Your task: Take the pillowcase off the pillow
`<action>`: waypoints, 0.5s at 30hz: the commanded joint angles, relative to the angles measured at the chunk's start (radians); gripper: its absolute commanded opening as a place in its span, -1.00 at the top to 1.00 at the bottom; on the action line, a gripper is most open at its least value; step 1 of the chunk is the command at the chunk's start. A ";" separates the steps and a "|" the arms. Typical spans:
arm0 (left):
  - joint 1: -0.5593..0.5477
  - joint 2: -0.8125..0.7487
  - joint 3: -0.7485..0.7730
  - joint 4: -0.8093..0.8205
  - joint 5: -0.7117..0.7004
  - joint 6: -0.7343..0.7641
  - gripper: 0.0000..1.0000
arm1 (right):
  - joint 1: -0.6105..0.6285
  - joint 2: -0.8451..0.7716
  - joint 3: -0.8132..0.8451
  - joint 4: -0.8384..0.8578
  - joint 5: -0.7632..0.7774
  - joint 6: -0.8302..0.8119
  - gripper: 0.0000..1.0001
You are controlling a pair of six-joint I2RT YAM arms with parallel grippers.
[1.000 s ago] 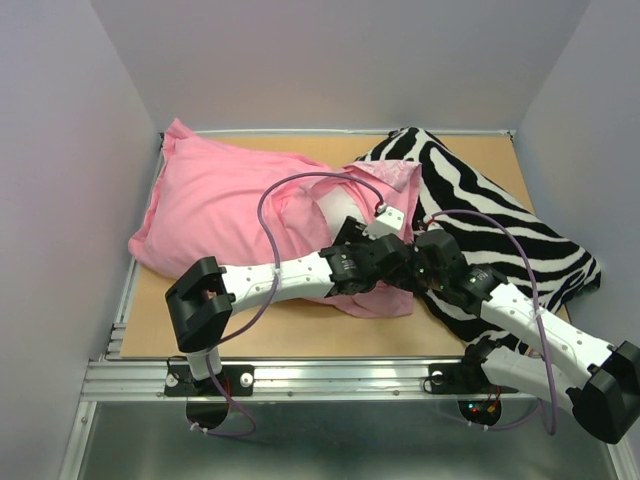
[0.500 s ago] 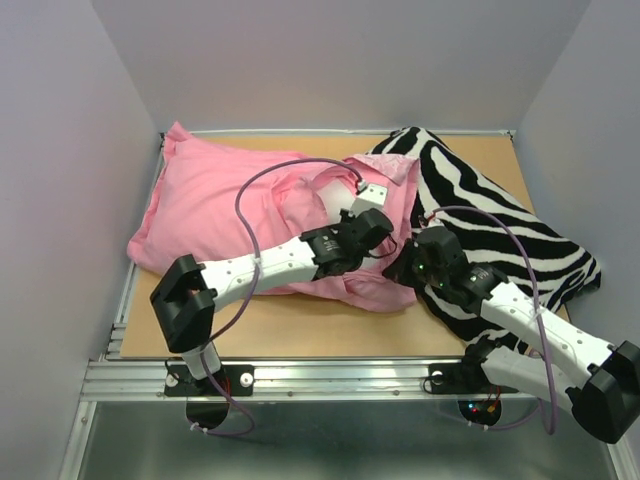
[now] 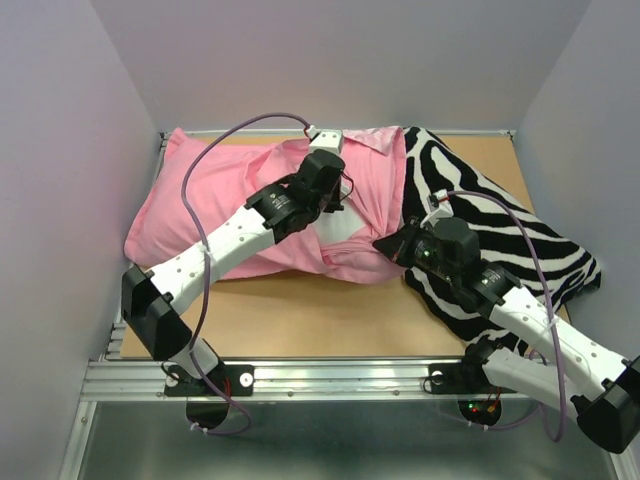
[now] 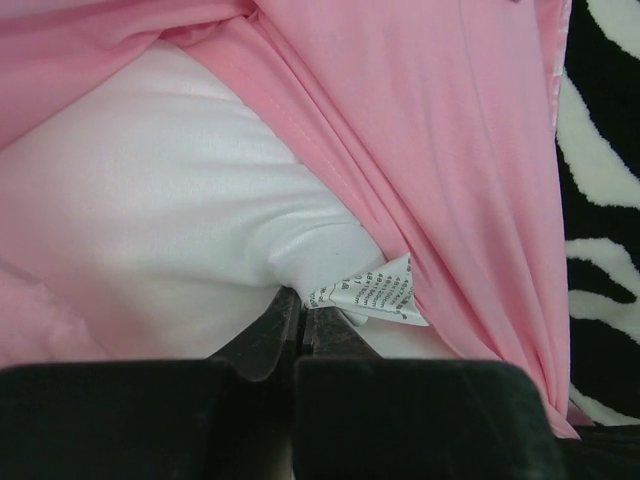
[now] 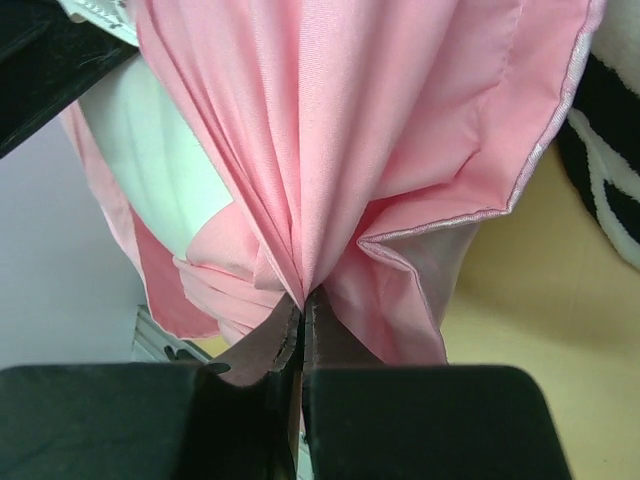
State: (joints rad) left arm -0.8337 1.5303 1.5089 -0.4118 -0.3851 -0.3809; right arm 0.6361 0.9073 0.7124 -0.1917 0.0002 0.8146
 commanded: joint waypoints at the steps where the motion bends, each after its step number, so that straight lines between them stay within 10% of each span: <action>1: 0.168 -0.010 0.172 0.153 -0.218 0.033 1.00 | -0.003 -0.047 -0.034 -0.250 -0.020 -0.022 0.99; 15: 0.424 0.057 0.192 0.183 -0.101 0.034 1.00 | -0.003 -0.157 -0.068 -0.341 0.040 -0.020 0.99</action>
State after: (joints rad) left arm -0.6476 1.5932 1.5787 -0.4522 -0.0566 -0.4023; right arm 0.6361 0.8146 0.7021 -0.1833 0.0185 0.8234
